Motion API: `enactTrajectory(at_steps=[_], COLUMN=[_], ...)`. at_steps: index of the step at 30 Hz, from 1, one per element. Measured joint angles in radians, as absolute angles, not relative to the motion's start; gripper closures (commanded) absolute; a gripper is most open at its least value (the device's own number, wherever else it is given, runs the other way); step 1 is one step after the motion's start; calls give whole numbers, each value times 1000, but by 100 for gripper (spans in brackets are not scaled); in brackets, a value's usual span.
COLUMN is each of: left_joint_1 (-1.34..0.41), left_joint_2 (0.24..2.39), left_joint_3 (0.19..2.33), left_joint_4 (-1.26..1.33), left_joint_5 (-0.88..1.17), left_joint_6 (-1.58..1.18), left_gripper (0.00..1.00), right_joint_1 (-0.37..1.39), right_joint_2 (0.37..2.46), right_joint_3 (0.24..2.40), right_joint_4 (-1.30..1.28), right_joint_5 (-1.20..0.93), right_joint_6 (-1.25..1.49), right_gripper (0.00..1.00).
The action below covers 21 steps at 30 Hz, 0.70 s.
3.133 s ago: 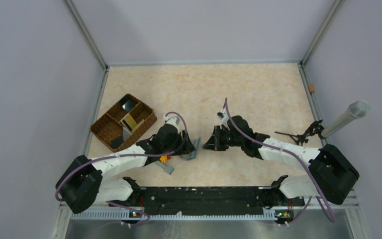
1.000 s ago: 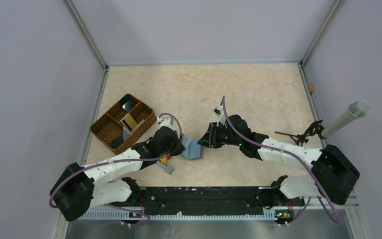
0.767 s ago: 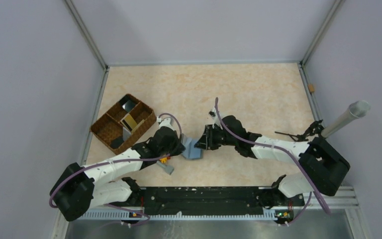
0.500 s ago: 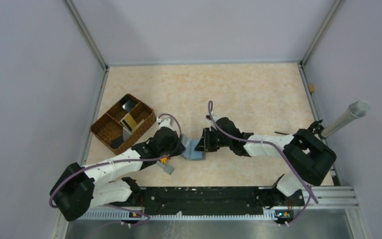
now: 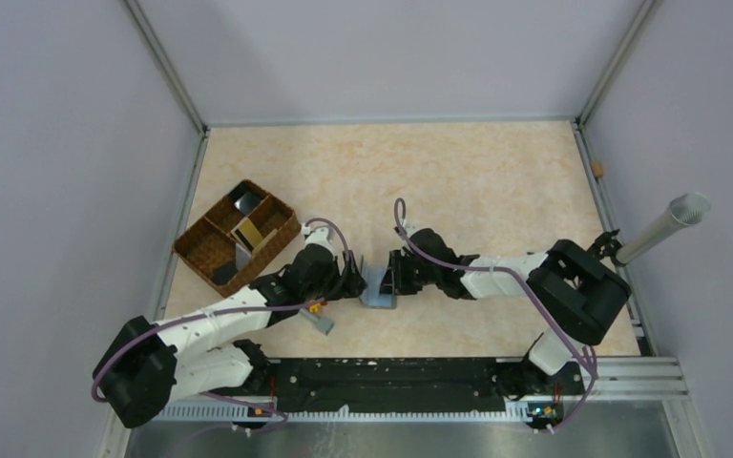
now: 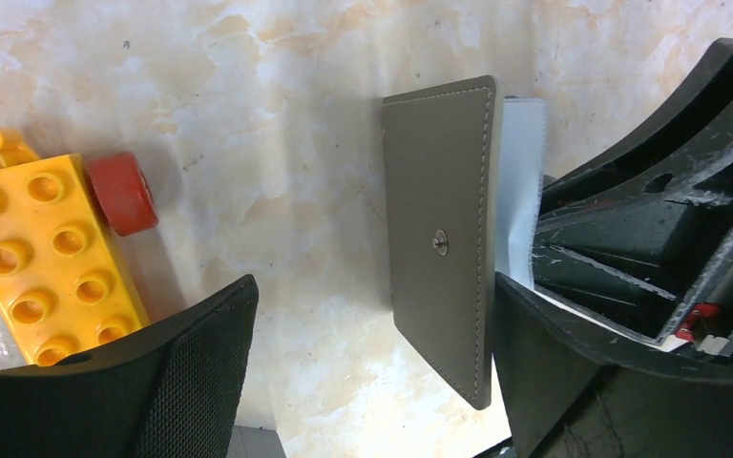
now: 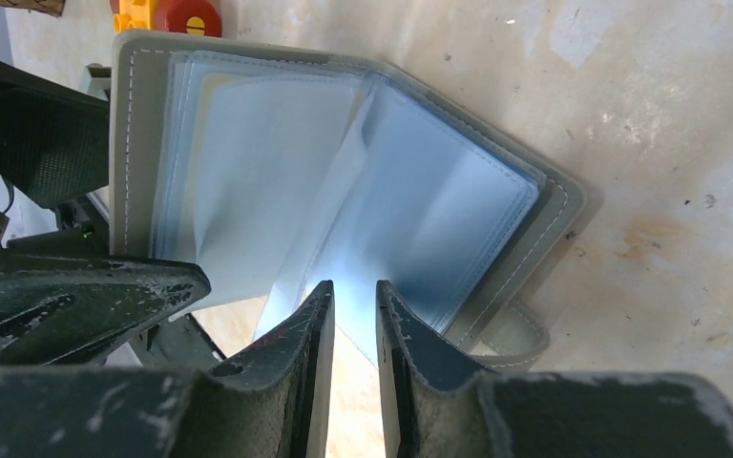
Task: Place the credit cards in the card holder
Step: Open the card holder at the center of the board.
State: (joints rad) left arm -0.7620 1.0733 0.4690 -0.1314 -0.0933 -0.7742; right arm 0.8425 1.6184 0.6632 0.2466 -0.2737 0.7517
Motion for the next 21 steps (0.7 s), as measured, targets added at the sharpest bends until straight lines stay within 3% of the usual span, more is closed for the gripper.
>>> enactTrajectory(at_steps=[4, 11, 17, 21], left_joint_1=[-762, -762, -762, -761], left_joint_2=[1103, 1096, 1016, 1012], left_joint_3=[473, 473, 473, 473], left_joint_4=[-132, -159, -208, -235], left_joint_5=[-89, -126, -196, -219], left_joint_6=[-759, -760, -769, -768], left_gripper=[19, 18, 33, 28], right_joint_1=[842, 842, 842, 842], right_joint_2=[1619, 1640, 1663, 1685], right_joint_3=[665, 717, 773, 802], right_joint_4=[247, 262, 270, 270], right_joint_5=[-274, -286, -296, -302], right_joint_6=[752, 752, 752, 752], right_gripper=[78, 78, 78, 78])
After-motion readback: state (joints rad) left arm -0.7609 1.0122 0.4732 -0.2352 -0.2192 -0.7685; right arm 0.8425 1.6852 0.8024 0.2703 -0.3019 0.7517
